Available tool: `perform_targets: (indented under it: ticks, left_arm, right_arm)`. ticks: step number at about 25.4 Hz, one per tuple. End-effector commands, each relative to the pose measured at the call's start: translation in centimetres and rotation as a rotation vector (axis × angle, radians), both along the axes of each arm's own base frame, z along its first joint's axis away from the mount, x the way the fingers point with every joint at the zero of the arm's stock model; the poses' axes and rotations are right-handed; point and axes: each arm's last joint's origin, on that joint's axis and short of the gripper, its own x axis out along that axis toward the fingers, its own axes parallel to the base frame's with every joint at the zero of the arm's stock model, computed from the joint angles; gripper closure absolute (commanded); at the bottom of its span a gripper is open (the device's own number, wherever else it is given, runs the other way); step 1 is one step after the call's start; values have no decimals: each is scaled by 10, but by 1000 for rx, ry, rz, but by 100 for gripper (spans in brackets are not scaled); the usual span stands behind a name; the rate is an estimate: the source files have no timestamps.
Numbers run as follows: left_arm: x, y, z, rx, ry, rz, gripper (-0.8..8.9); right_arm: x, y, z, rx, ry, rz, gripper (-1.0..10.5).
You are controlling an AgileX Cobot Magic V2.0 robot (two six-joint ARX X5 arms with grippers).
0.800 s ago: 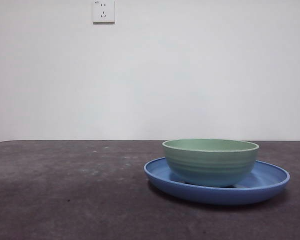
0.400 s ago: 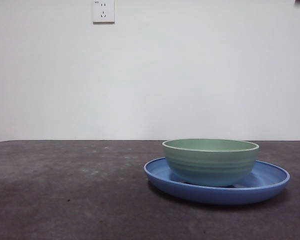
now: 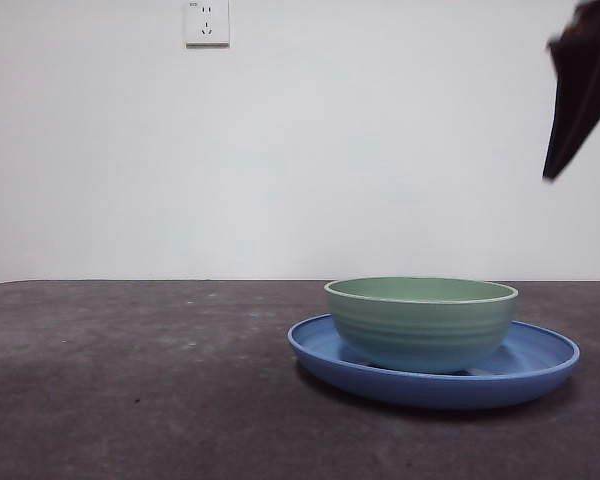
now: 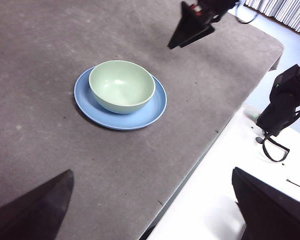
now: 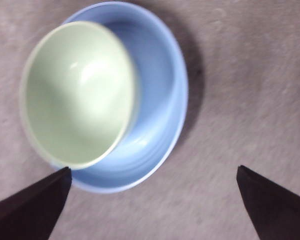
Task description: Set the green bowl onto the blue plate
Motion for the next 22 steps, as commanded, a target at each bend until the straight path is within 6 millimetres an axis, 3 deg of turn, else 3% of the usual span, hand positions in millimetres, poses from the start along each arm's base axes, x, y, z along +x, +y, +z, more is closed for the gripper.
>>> perform_targets:
  ticks: [1, 7, 12, 15, 22]
  left_arm:
    - [0, 0, 3, -15, -6, -4, 313]
    - [0, 0, 3, -15, -6, -4, 313]
    - [0, 0, 3, -15, -6, -4, 313]
    - [0, 0, 3, -15, -6, -4, 313]
    - [0, 0, 3, -15, -6, -4, 313]
  right_arm:
    - [19, -4, -10, -12, -10, 6, 434]
    - [45, -5, -37, -16, 12, 9, 588]
    - [62, -1, -66, -9, 71, 25, 632]
    - [69, 3, -78, 49, 83, 67, 636]
    - [72, 17, -92, 42, 120, 112, 775]
